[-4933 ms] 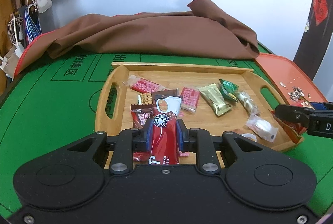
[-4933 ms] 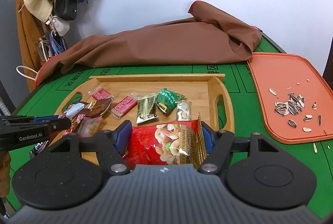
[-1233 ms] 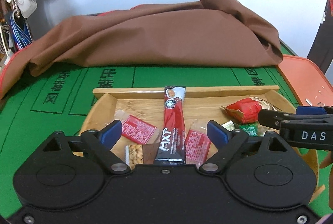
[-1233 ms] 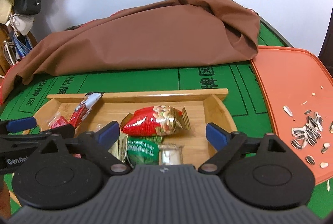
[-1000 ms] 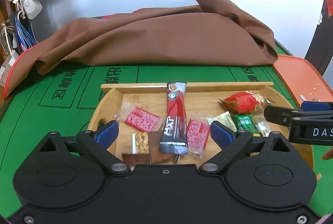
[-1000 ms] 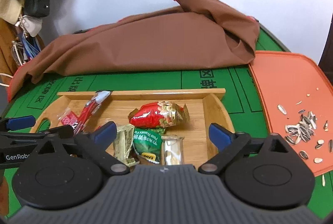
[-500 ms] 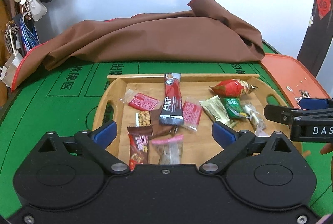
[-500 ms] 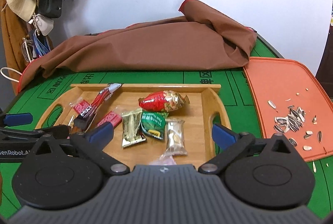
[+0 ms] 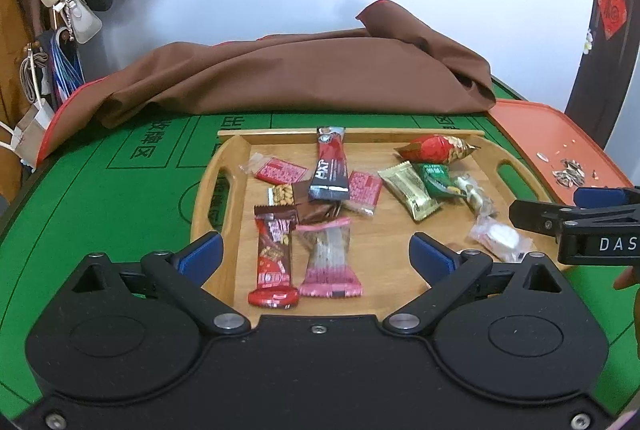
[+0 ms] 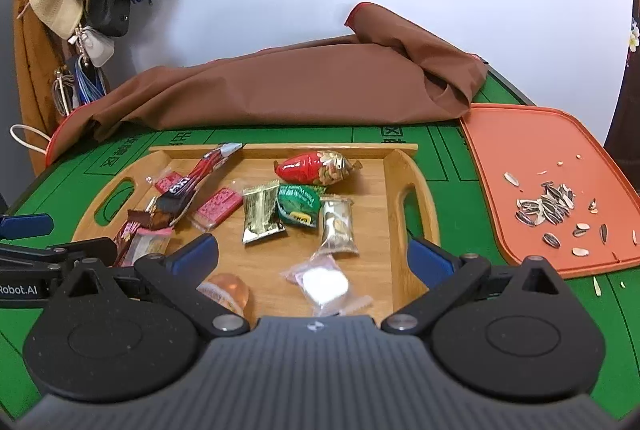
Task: Organize snacks
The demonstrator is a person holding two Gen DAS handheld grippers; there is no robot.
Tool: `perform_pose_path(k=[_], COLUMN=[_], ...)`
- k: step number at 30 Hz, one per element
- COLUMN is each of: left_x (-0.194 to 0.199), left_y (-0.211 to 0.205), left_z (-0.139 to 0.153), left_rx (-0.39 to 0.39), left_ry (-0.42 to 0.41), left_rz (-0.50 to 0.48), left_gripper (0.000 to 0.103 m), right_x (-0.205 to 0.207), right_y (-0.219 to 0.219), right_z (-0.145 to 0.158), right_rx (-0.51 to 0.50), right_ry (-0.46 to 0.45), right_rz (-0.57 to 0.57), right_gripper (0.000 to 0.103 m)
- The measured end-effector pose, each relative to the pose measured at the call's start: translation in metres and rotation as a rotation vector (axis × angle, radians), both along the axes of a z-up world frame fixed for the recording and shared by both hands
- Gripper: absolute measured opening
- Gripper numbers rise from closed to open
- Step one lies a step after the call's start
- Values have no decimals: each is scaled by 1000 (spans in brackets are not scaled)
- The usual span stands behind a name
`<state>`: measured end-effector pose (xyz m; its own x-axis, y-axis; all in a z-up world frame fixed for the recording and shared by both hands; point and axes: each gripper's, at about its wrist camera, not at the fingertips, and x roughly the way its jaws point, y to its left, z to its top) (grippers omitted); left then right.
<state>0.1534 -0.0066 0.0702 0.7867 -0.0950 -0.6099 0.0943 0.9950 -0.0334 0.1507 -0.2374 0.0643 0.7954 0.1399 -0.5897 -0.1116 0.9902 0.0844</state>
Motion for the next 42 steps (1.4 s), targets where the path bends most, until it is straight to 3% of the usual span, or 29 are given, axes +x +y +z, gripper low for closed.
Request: perform_pose_path(k=[12,24,42], left_x=[-36,-58,-71], left_y=[2,3,1], left_z=[-12,-33,-64], left_rx=[-12,-34,16], left_ry=[-5,43,80], left_rz=[4,15,59], left_gripper=[100,100,100], right_x=[-34,-62,-78], right_y=[0,-4,6], right_z=[-13,-25,-53], right_rx=[10,-11,-35], right_ry=[-12,-16,19], right_rz=[9,-12,-18], right_gripper=[103,103,103])
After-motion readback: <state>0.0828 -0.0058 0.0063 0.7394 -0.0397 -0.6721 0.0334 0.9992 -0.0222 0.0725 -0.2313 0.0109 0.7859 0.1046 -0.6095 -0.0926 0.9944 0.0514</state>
